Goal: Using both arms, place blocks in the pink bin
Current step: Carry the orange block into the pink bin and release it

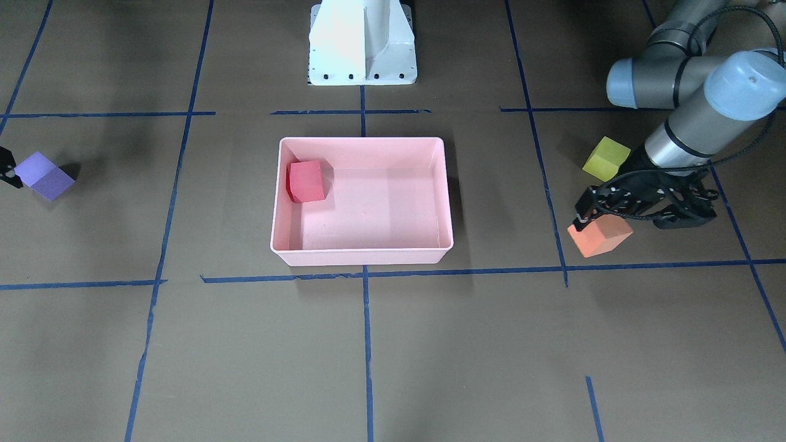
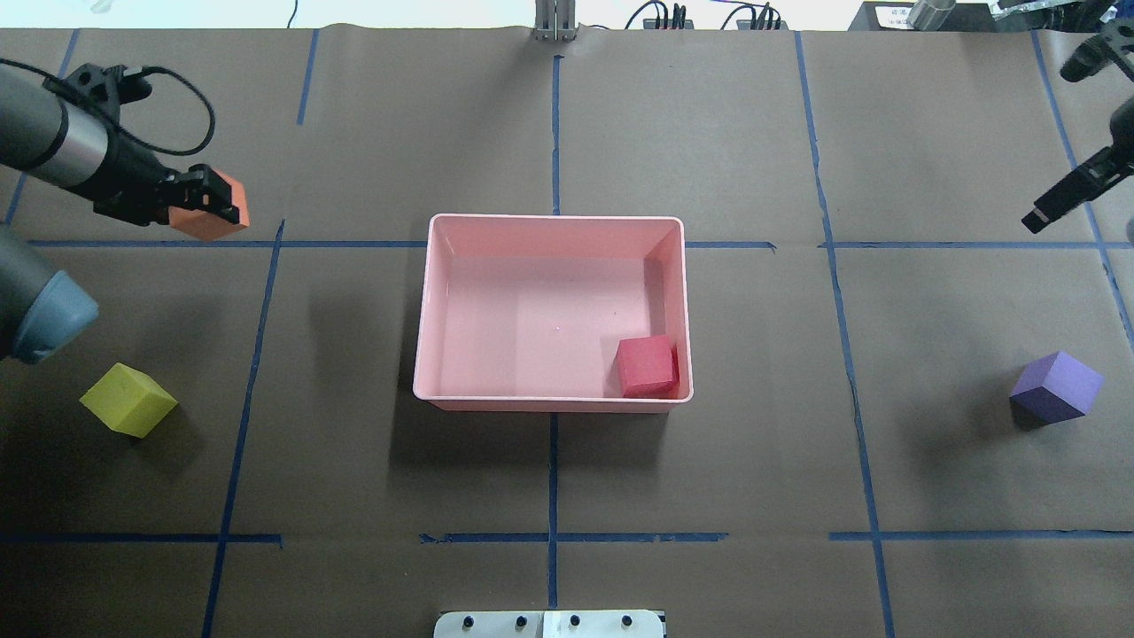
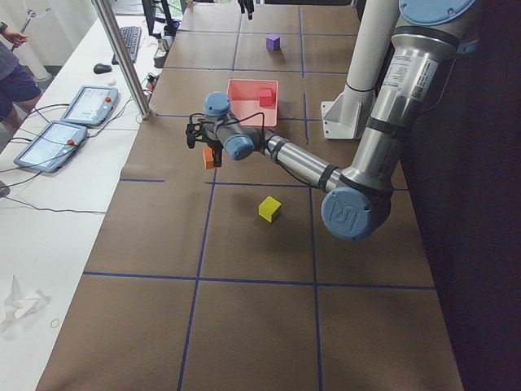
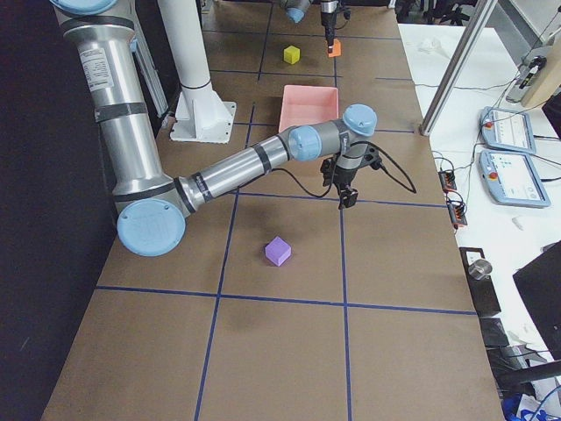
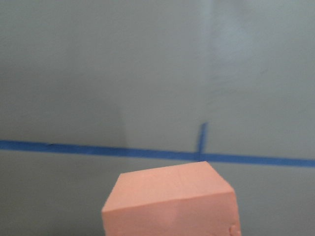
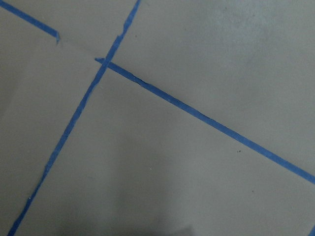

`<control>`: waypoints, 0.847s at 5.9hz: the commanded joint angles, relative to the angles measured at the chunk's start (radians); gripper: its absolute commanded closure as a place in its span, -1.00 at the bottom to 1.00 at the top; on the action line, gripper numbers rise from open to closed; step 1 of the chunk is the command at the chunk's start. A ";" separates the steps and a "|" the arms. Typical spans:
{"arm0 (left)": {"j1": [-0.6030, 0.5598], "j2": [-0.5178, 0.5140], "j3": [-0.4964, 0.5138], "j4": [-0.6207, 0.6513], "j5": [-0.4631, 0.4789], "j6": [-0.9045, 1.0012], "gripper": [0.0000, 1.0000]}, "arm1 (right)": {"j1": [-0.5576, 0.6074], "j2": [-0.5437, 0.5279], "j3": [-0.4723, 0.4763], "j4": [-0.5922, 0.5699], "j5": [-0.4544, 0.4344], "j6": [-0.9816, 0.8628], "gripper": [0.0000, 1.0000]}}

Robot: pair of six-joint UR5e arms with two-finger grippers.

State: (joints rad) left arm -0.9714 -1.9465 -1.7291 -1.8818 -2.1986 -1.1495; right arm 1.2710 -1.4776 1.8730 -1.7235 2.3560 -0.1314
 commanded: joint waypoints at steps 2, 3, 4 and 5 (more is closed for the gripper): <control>0.271 -0.270 -0.168 0.407 0.219 -0.090 0.30 | 0.007 -0.168 0.055 0.172 0.005 0.001 -1.00; 0.340 -0.326 -0.143 0.409 0.267 -0.091 0.31 | -0.005 -0.196 0.052 0.224 0.002 -0.002 -1.00; 0.388 -0.348 -0.109 0.408 0.292 -0.114 -0.59 | -0.068 -0.214 0.043 0.307 -0.036 -0.007 -1.00; 0.460 -0.347 -0.106 0.403 0.404 -0.116 -1.00 | -0.134 -0.257 0.043 0.397 -0.097 -0.010 -1.00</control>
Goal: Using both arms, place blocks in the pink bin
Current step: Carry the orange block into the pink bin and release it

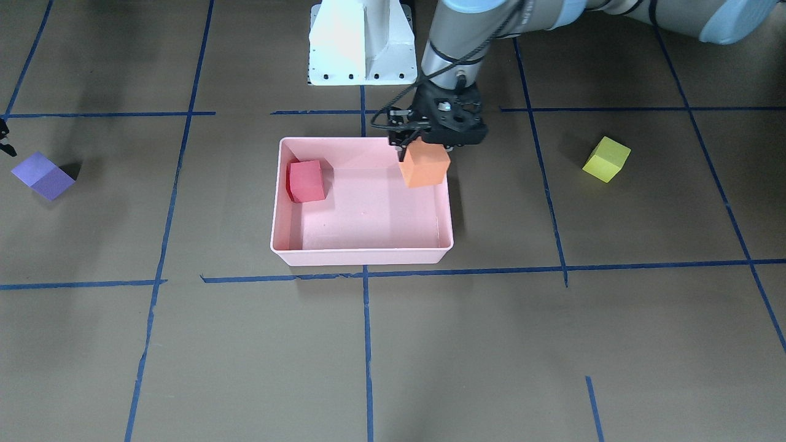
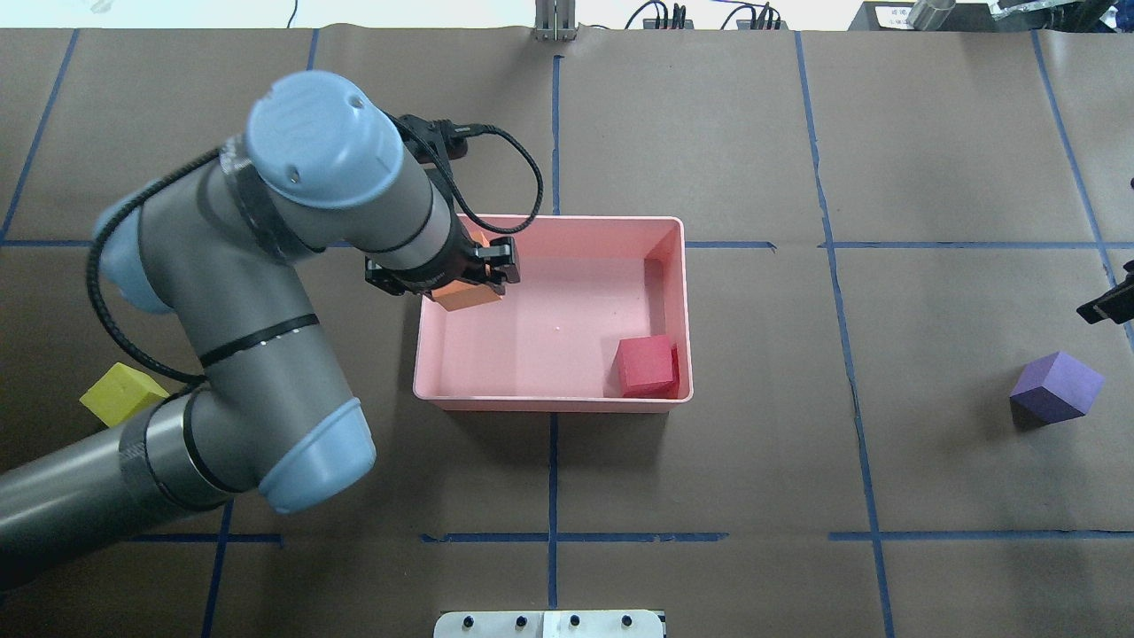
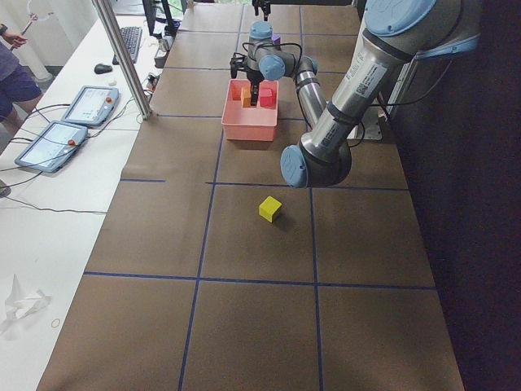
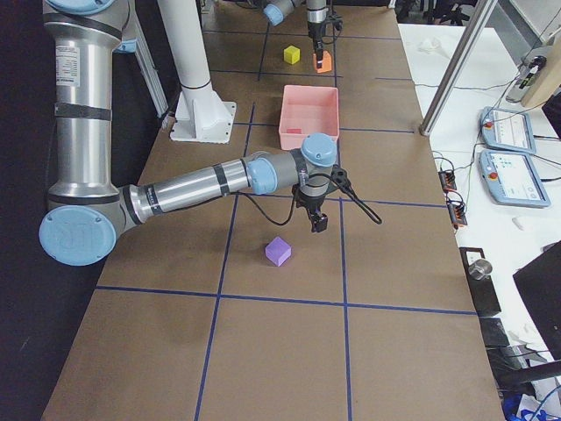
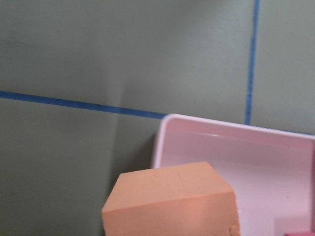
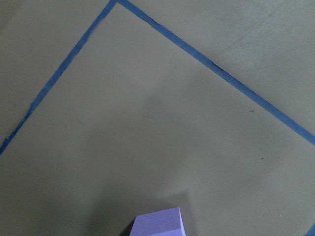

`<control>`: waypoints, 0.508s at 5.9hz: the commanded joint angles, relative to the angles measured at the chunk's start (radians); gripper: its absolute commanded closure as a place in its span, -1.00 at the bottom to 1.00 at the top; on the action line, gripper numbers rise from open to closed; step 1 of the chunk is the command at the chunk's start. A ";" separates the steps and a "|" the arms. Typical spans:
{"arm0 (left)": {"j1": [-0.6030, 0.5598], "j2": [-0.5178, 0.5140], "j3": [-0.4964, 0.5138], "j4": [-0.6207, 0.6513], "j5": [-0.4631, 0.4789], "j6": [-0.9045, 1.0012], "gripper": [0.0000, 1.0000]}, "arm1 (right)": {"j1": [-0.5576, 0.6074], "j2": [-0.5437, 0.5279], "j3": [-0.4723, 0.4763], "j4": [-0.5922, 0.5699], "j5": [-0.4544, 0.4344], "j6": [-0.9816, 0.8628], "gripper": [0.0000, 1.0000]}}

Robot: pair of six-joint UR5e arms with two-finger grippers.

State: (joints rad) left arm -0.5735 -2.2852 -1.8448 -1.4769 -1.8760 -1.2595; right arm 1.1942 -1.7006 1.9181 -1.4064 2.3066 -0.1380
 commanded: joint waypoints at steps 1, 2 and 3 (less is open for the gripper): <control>0.084 -0.007 0.006 -0.006 0.098 -0.006 -1.00 | -0.117 -0.083 -0.033 0.193 -0.083 0.007 -1.00; 0.086 -0.005 0.006 -0.006 0.098 -0.008 -1.00 | -0.137 -0.085 -0.091 0.258 -0.088 0.006 -1.00; 0.086 -0.005 0.006 -0.006 0.097 -0.008 -1.00 | -0.151 -0.091 -0.105 0.259 -0.090 0.008 -1.00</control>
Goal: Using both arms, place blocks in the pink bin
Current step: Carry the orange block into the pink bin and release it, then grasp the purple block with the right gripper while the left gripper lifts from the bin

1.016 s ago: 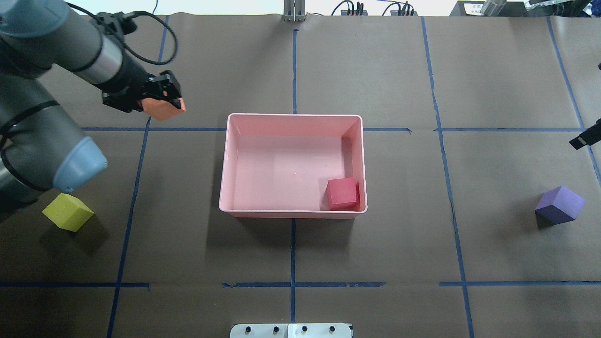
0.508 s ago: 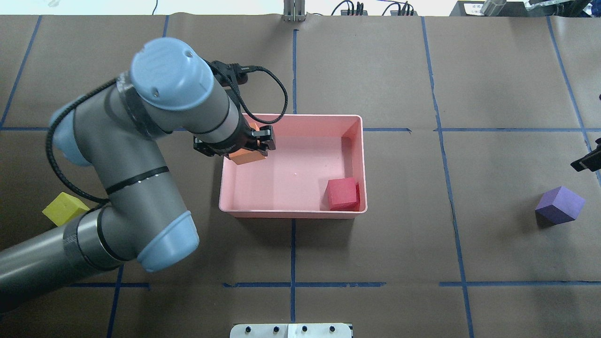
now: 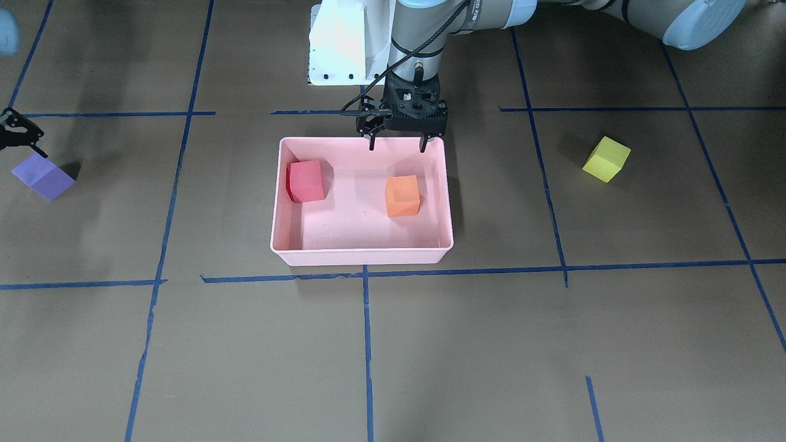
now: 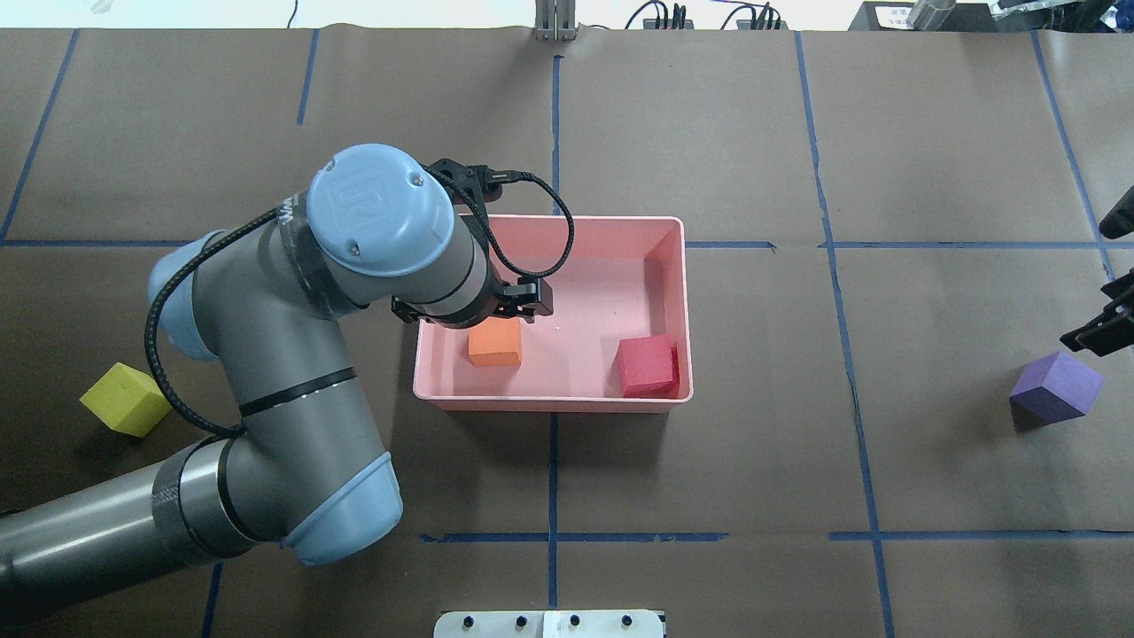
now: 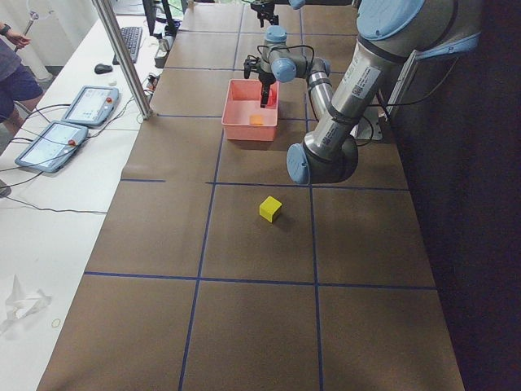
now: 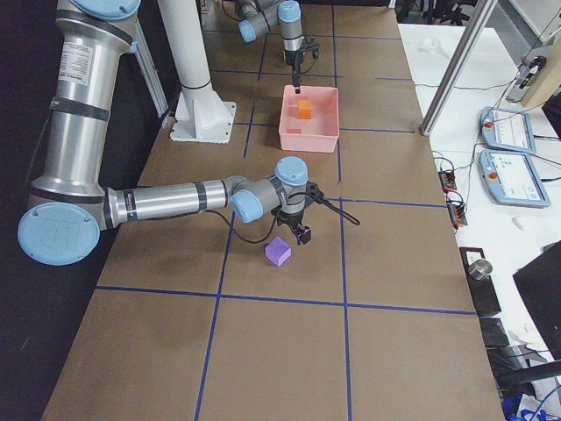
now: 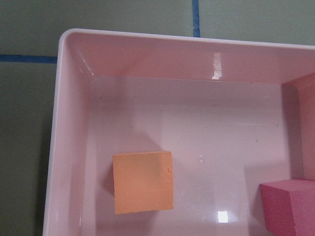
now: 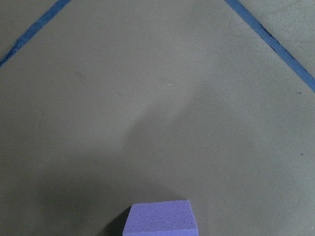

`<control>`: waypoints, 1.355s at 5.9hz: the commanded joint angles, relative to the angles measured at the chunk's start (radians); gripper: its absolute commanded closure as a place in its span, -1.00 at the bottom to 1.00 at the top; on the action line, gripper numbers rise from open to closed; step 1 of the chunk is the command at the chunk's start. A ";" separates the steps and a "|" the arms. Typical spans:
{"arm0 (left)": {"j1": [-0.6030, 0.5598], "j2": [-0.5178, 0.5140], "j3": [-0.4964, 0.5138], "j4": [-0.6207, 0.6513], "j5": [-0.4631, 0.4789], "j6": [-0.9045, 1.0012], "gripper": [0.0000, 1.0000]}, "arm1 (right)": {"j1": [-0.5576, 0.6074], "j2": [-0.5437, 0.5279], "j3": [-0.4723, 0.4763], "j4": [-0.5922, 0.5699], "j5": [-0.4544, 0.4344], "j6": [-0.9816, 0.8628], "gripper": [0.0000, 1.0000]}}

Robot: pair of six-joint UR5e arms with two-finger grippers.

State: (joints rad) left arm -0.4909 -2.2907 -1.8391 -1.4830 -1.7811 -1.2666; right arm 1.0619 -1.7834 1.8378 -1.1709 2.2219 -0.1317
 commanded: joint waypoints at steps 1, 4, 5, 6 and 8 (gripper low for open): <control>0.003 0.002 -0.003 -0.002 0.002 0.000 -1.00 | -0.042 -0.033 -0.034 0.023 -0.008 0.001 -1.00; 0.003 0.008 -0.015 0.000 -0.003 0.007 -1.00 | -0.117 -0.022 -0.098 0.023 -0.059 0.007 -0.81; 0.002 0.008 -0.017 0.000 -0.003 0.009 -1.00 | -0.126 -0.019 -0.098 0.022 -0.059 0.026 0.09; 0.002 0.010 -0.020 0.000 -0.004 0.010 -1.00 | -0.126 -0.019 -0.094 0.023 -0.054 0.053 0.65; -0.023 0.049 -0.058 0.009 -0.047 0.048 -1.00 | -0.126 0.022 0.003 0.013 -0.018 0.313 0.68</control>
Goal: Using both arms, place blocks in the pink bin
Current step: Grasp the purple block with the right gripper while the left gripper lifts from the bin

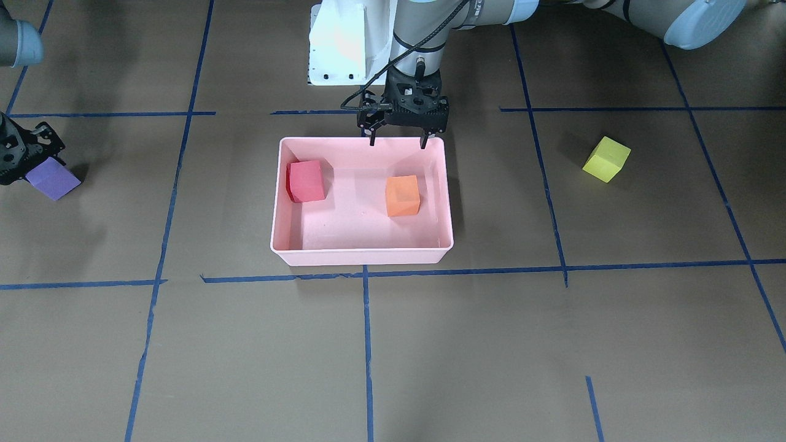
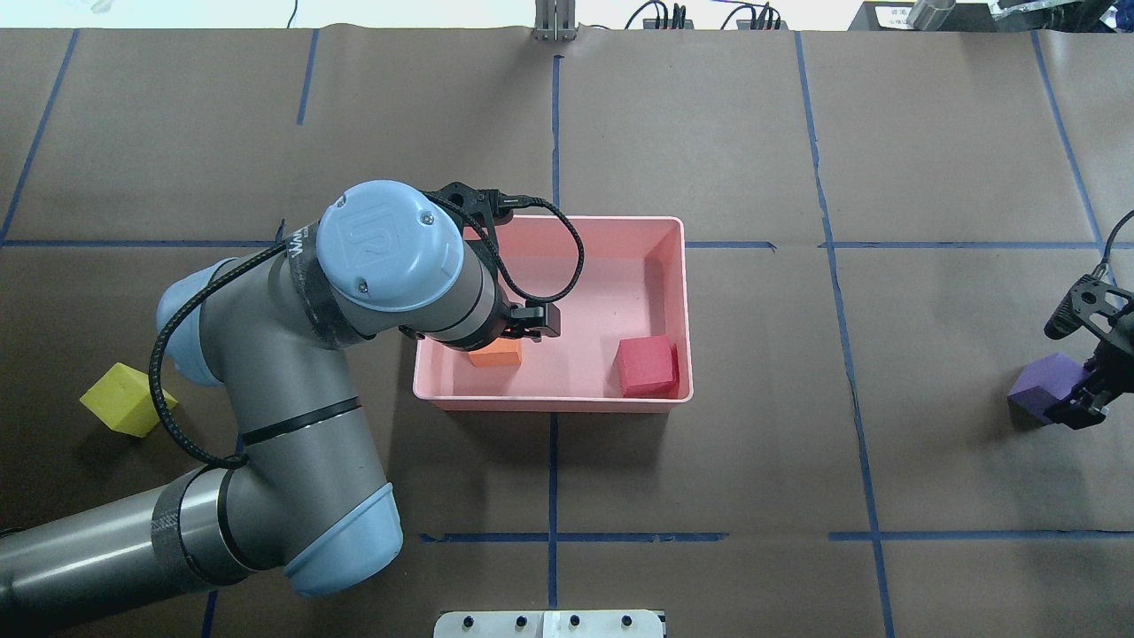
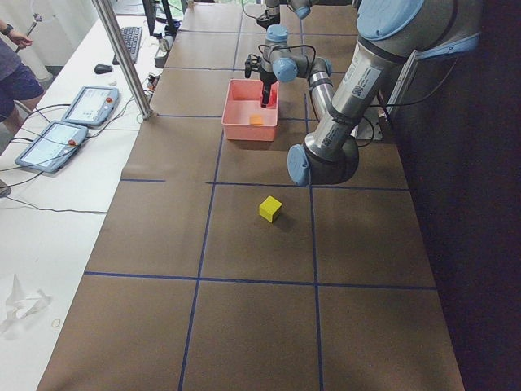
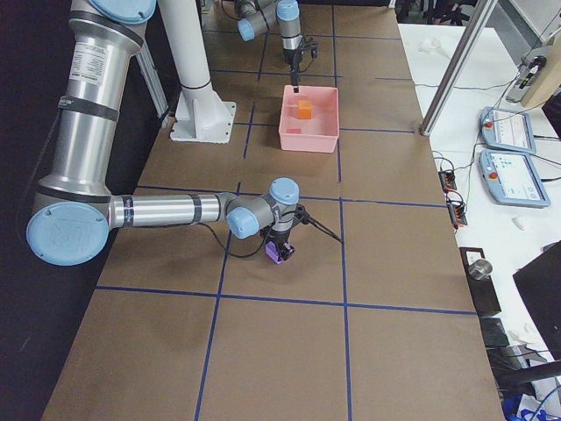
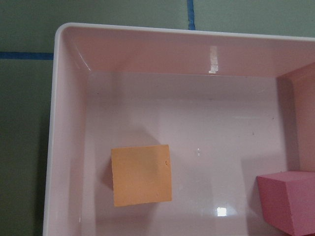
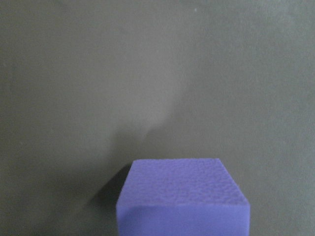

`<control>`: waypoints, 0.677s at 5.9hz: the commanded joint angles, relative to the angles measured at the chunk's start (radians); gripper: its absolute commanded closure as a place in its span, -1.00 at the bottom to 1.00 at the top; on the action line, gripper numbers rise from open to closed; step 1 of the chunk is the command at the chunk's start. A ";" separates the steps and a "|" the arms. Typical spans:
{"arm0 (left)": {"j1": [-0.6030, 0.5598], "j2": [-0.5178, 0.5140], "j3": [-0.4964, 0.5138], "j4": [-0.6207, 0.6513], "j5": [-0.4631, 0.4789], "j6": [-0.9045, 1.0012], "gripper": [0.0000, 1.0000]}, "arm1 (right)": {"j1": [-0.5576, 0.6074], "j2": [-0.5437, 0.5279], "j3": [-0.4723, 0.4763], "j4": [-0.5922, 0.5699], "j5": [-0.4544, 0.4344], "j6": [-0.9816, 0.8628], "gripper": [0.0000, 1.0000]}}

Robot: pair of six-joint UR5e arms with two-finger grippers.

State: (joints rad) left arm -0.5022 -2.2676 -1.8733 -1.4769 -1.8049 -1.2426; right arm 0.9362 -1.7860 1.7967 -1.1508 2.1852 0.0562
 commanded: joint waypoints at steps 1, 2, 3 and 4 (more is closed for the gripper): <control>-0.047 0.086 -0.074 0.006 -0.063 0.138 -1.00 | 0.000 0.078 0.076 -0.010 0.054 0.331 0.68; -0.093 0.138 -0.098 0.006 -0.112 0.235 -1.00 | -0.008 0.155 0.079 -0.013 0.054 0.519 0.67; -0.151 0.176 -0.099 0.004 -0.166 0.356 -1.00 | -0.028 0.254 0.081 -0.068 0.054 0.644 0.67; -0.207 0.245 -0.115 0.003 -0.200 0.500 -1.00 | -0.055 0.407 0.082 -0.213 0.048 0.740 0.67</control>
State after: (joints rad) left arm -0.6539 -2.0824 -1.9749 -1.4727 -1.9653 -0.8761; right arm 0.9047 -1.5131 1.8767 -1.2519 2.2371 0.6847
